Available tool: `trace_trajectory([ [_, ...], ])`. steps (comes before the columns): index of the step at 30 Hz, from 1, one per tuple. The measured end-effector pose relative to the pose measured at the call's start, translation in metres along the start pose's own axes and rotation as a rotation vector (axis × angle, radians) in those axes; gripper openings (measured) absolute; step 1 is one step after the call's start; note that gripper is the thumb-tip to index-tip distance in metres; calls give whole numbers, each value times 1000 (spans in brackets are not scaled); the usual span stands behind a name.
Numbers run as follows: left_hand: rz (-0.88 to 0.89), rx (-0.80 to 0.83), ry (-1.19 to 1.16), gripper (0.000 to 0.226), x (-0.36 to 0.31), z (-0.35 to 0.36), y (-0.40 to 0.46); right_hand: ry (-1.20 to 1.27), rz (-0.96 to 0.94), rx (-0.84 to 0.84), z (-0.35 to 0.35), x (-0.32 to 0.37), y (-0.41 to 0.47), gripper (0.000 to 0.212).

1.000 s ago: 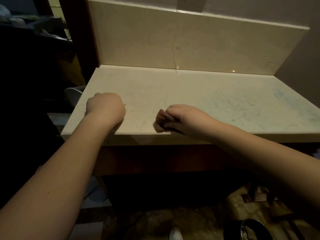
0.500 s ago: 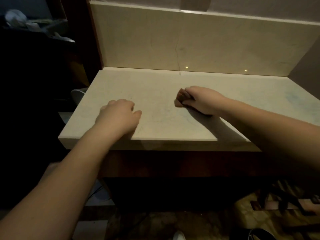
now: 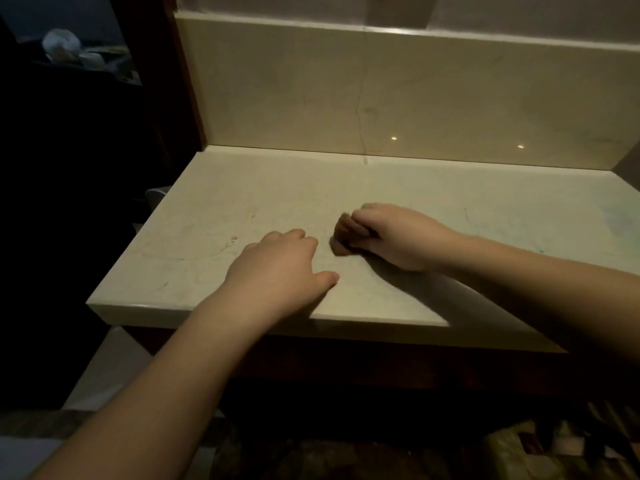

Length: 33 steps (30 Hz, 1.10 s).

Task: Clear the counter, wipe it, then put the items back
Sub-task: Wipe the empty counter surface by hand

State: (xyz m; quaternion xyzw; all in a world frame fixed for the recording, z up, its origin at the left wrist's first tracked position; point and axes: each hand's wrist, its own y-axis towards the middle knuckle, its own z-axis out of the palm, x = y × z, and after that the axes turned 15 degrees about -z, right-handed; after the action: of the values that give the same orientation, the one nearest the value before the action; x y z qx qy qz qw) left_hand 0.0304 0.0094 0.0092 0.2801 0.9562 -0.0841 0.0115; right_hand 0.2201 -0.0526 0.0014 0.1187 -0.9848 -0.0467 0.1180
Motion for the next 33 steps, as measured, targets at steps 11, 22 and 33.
trace_trajectory([
  [11, -34, 75, 74, 50, -1, -3, 1, -19, 90, -69, -6, -75, 63, 14],
  [22, -63, 103, 70, 55, -6, -3, 0, -14, 27, -28, -11, -75, 53, 17],
  [33, -97, 115, 27, 53, -5, -2, 0, -218, 323, -124, -16, -132, 127, 8],
])
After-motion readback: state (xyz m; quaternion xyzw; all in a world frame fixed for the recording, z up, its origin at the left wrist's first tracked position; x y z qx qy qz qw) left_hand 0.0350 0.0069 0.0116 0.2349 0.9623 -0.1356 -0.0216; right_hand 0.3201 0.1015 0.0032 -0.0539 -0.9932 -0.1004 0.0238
